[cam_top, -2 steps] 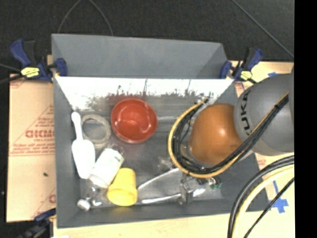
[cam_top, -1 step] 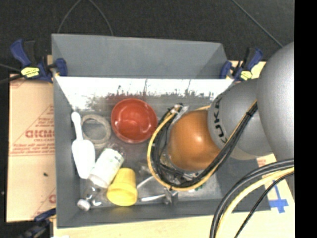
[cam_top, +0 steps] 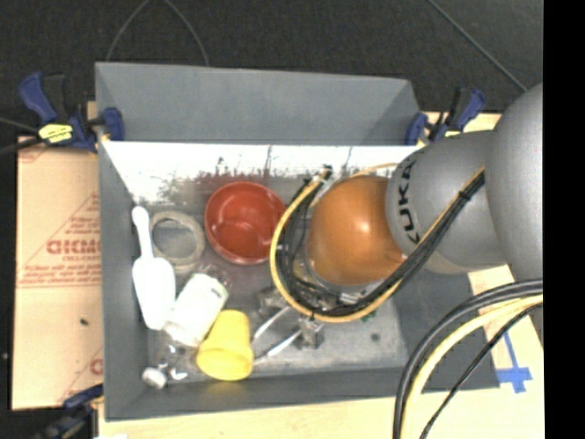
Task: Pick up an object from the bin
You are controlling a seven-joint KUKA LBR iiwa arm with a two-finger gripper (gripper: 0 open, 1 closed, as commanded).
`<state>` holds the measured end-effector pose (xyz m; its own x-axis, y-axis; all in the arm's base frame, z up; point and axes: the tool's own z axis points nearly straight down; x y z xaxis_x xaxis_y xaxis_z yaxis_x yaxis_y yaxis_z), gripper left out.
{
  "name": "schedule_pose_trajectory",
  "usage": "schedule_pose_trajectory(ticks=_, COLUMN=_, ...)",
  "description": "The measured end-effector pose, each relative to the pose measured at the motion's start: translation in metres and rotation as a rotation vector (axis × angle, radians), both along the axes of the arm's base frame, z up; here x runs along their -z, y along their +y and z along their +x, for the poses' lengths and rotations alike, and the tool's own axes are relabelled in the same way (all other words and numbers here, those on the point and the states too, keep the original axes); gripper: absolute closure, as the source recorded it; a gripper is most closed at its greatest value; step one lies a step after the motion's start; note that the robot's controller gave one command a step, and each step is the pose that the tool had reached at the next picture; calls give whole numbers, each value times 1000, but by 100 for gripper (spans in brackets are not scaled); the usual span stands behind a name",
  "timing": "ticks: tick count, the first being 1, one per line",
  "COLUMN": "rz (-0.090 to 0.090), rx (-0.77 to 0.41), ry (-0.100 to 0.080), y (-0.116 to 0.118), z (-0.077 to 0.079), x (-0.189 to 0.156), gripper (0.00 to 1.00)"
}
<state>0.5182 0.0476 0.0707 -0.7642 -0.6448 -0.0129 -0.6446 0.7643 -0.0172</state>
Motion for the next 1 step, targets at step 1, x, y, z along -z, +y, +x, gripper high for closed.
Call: schedule_pose_trajectory(ticks=1, rz=0, rx=0, ry=0, y=0, z=0, x=0, gripper=100)
